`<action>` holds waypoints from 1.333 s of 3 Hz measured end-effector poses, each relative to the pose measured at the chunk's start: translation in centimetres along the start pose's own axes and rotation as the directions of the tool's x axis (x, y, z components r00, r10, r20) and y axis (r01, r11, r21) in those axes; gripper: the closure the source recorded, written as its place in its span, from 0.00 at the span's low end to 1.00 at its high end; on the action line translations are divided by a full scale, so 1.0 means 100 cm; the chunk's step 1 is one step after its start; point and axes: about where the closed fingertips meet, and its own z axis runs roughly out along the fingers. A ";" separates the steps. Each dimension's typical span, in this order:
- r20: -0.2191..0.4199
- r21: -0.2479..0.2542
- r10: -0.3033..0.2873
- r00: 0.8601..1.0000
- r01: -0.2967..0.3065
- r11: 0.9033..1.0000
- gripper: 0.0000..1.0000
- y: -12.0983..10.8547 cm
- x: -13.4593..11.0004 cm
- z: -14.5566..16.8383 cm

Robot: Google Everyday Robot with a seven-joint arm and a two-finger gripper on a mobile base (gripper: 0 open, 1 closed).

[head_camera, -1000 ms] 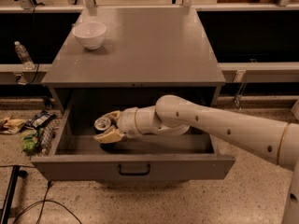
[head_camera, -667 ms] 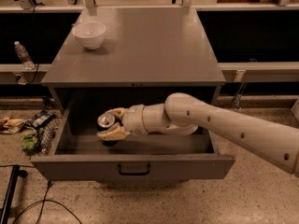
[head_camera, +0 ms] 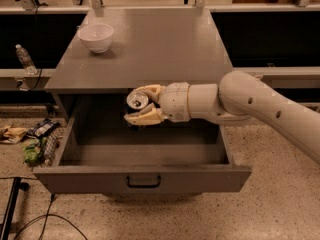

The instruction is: Pick pepsi can from top drawer and place on counter

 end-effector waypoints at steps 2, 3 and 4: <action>0.010 -0.001 -0.036 0.999 0.036 0.999 1.00 -0.008 -0.026 0.000; -0.003 0.012 -0.076 0.997 0.076 0.997 1.00 -0.034 -0.068 -0.013; -0.031 0.031 -0.059 0.998 0.060 0.998 1.00 -0.078 -0.095 -0.027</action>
Offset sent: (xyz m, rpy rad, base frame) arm 0.0168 -0.0012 0.0798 0.0090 -0.1089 -0.0018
